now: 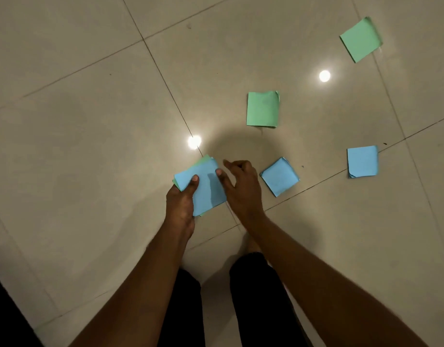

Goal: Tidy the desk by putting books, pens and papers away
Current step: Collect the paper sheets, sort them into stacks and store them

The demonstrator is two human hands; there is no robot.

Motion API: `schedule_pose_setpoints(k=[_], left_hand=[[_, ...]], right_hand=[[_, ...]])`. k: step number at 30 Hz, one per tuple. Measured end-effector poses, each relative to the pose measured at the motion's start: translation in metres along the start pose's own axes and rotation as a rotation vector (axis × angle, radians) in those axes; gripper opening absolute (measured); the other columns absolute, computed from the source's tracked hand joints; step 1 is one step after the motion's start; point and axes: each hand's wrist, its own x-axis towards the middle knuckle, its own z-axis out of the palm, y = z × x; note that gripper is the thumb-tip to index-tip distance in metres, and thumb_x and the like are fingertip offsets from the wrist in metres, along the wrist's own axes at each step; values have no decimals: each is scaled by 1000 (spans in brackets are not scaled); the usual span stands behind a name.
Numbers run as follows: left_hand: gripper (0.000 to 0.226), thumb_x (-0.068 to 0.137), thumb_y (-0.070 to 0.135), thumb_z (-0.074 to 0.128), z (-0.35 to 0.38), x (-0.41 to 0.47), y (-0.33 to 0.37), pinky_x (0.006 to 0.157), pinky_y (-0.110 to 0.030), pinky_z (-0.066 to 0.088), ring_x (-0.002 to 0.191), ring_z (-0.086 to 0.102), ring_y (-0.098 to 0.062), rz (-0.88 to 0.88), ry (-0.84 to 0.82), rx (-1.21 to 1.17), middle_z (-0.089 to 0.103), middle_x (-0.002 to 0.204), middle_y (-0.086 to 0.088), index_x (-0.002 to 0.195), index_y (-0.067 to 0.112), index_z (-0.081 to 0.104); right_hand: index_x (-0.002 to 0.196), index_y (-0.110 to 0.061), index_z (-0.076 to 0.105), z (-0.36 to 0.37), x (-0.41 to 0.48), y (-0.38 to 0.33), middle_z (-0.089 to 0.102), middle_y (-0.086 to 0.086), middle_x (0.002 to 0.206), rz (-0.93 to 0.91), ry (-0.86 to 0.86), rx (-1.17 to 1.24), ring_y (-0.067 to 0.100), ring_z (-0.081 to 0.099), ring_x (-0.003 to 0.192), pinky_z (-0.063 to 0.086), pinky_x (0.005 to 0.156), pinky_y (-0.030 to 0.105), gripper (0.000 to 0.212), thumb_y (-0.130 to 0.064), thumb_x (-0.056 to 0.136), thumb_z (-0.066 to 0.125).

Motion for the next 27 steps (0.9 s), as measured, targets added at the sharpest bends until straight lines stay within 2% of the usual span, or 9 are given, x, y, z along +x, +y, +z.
schedule_pose_setpoints(k=[3, 7, 9, 12, 15, 19, 22, 25, 27], left_hand=[[26, 90, 20, 62, 11, 20, 0, 77, -39, 53, 95, 63, -24, 13, 2, -15, 65, 110, -6, 115, 14, 58], [28, 90, 20, 62, 26, 56, 4, 82, -42, 52, 102, 61, -26, 46, 4, -13, 64, 110, -4, 117, 14, 57], [26, 90, 20, 62, 31, 72, 8, 84, -43, 52, 102, 62, -25, 61, -7, -5, 65, 107, -2, 116, 15, 57], [21, 90, 20, 62, 39, 88, 12, 78, -40, 54, 95, 63, -22, 76, -13, 3, 65, 101, 0, 111, 17, 57], [21, 91, 21, 62, 43, 96, 13, 75, -38, 54, 90, 63, -21, 74, -1, 0, 65, 100, -1, 110, 18, 56], [21, 90, 23, 62, 52, 88, 12, 69, -33, 53, 87, 62, -20, 52, -2, 5, 64, 97, 0, 110, 18, 56], [23, 90, 23, 62, 58, 73, 15, 64, -30, 53, 86, 63, -19, 25, -2, 6, 64, 97, 0, 111, 18, 55], [20, 91, 23, 61, 62, 52, 22, 62, -29, 52, 85, 62, -19, 6, -3, -8, 64, 97, 0, 110, 18, 56], [16, 91, 24, 61, 61, 36, 27, 64, -29, 52, 84, 62, -18, 3, 7, -19, 64, 96, 1, 106, 19, 57]], right_hand=[[128, -12, 54, -10, 66, 19, 51, 11, 125, -26, 80, 14, 26, 52, 112, 46, 93, 38, 36, -26, 95, 50], [138, -7, 42, -27, 172, 38, 39, 15, 139, -158, -52, -332, 31, 44, 125, 37, 101, 35, 47, -6, 91, 47], [142, -7, 34, -36, 214, 46, 32, 15, 146, -202, -72, -538, 33, 36, 132, 35, 104, 39, 54, -3, 89, 46], [141, -8, 29, -54, 245, 59, 32, 18, 144, -153, -115, -836, 36, 34, 131, 36, 100, 47, 68, -13, 83, 64], [133, -7, 35, -67, 248, 70, 44, 19, 129, -88, -176, -935, 38, 43, 119, 39, 94, 48, 81, -24, 68, 82], [128, -6, 45, -72, 225, 96, 48, 19, 125, 13, -193, -913, 36, 42, 120, 37, 95, 45, 64, -32, 77, 74], [124, -6, 52, -73, 197, 107, 49, 19, 122, 73, -161, -675, 36, 43, 117, 40, 89, 41, 44, -30, 89, 60], [108, -5, 57, -85, 159, 92, 58, 12, 103, 181, -18, -126, 27, 53, 93, 38, 74, 31, 22, -21, 94, 50], [101, -12, 57, -103, 124, 66, 60, 5, 97, 226, 45, 260, 21, 55, 87, 45, 72, 35, 12, -18, 95, 50]])
